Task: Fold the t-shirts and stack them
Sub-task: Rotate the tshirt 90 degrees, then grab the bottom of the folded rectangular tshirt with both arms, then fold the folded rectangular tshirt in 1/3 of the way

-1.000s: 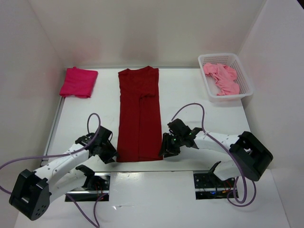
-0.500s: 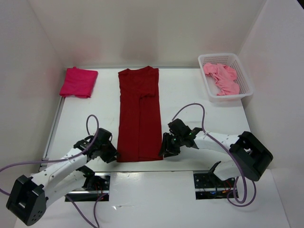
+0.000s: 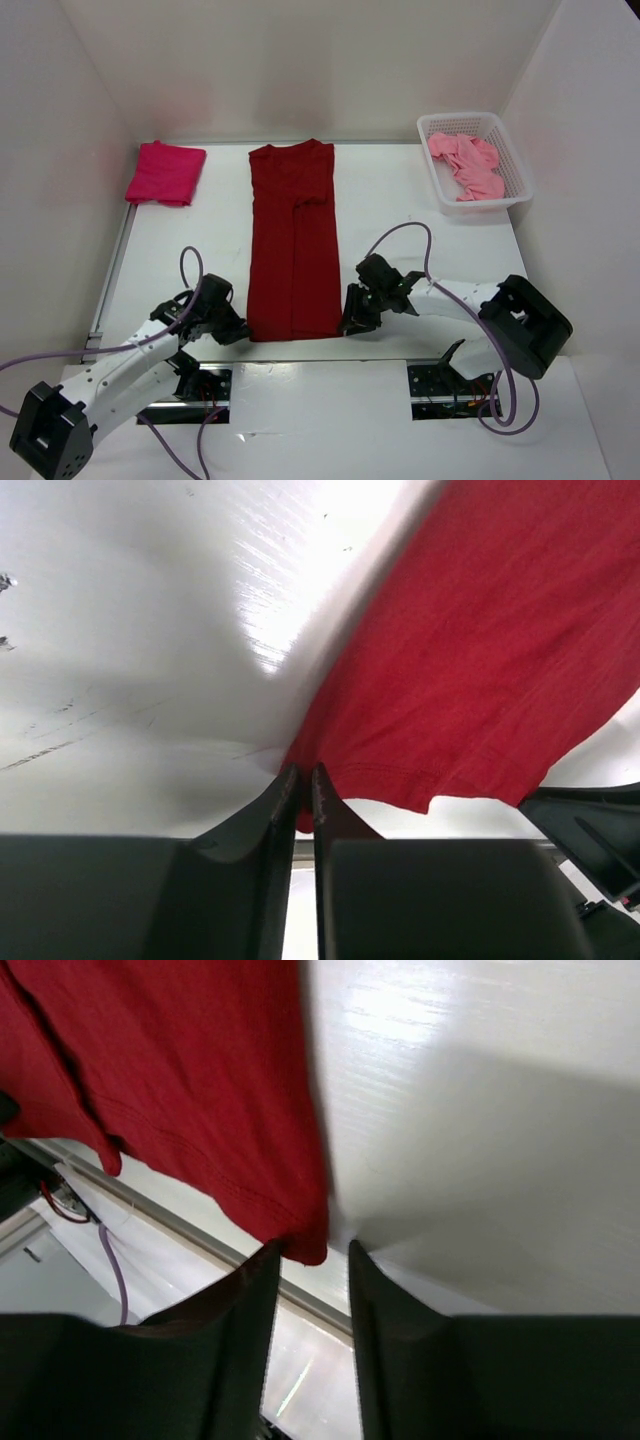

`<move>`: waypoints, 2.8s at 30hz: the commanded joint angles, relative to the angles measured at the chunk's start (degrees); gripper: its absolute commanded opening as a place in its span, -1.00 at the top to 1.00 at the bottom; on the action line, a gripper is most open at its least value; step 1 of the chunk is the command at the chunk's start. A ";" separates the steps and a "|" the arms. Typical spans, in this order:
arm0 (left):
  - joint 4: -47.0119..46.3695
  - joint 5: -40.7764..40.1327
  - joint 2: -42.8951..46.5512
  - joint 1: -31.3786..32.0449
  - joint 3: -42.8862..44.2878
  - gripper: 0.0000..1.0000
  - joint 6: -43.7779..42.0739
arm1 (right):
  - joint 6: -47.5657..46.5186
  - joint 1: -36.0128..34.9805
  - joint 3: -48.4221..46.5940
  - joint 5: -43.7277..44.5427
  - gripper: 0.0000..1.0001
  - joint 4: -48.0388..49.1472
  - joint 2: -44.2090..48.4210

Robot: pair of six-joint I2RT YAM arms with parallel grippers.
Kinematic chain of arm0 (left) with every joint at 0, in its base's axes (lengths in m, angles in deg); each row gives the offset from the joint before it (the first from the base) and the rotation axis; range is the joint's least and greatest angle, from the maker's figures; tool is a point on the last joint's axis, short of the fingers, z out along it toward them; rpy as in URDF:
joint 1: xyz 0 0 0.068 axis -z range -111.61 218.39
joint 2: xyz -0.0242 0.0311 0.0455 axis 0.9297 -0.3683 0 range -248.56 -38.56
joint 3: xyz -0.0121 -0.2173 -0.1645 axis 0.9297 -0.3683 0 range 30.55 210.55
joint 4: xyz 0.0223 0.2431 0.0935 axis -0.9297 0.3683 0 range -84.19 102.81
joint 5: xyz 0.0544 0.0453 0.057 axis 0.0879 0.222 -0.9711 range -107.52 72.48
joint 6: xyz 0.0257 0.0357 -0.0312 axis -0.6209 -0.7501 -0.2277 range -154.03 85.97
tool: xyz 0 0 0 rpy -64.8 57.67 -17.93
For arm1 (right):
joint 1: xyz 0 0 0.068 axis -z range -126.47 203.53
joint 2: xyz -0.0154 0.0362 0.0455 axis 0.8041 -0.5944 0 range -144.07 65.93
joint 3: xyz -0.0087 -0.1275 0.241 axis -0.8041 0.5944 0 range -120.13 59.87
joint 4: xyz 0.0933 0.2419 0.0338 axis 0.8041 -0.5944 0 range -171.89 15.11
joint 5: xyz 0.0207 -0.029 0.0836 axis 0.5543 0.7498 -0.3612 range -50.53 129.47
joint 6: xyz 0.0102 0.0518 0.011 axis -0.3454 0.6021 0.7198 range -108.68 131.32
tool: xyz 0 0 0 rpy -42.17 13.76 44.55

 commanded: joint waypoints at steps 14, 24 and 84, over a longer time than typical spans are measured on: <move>9.23 4.46 0.96 2.08 7.99 0.94 0.09 | 1.49 -0.57 -1.49 1.33 1.00 -5.36 8.39; 12.07 5.60 -12.03 -10.65 29.55 0.97 -15.70 | -9.22 11.01 -17.38 3.44 1.00 -16.09 5.90; -29.34 10.53 -53.27 -13.21 37.74 0.56 -18.20 | -24.27 8.92 -89.10 4.32 1.00 -17.59 -55.81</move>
